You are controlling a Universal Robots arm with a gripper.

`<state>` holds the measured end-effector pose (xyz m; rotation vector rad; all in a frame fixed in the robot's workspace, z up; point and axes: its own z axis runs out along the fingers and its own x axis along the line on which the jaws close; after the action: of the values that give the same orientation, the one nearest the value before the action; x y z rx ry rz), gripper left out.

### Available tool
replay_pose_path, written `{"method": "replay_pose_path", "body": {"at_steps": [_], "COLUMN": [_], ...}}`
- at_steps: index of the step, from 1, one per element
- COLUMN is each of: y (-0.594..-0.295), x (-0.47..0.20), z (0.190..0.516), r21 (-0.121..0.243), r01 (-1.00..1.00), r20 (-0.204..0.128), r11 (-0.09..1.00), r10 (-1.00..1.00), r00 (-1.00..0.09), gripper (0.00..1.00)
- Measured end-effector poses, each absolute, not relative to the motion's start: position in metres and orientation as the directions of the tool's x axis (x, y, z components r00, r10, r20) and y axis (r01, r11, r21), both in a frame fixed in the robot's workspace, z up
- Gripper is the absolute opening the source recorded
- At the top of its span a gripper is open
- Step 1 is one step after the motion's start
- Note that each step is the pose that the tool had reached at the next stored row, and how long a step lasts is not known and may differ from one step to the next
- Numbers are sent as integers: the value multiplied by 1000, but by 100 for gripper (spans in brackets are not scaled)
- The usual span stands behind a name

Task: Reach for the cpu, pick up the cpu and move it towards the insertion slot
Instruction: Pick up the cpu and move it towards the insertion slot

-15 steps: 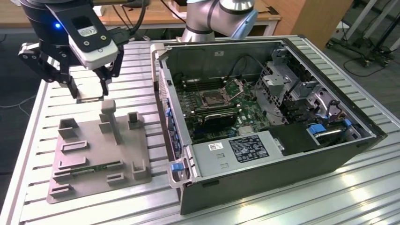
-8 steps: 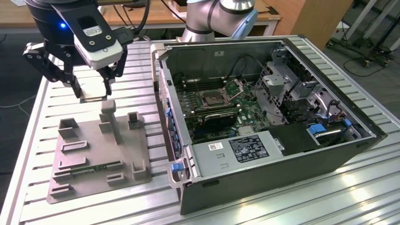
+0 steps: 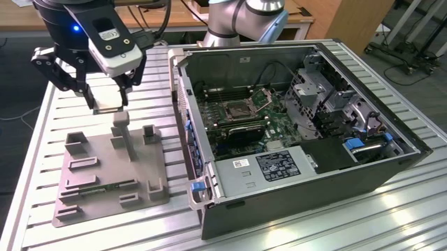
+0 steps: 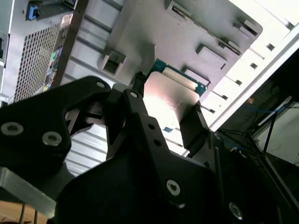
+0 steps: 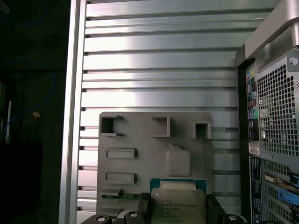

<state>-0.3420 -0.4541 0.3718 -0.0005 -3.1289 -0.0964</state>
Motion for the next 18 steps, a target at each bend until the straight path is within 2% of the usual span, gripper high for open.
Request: {"method": "replay_pose_path", "body": {"at_steps": [18], "y": [-454], "x": [-337], "z": [375], "r21": [62], "r01": [1], "r20": [11], "r11": [998], "r10": [0], "r00": [-1000], "gripper": [55]}}
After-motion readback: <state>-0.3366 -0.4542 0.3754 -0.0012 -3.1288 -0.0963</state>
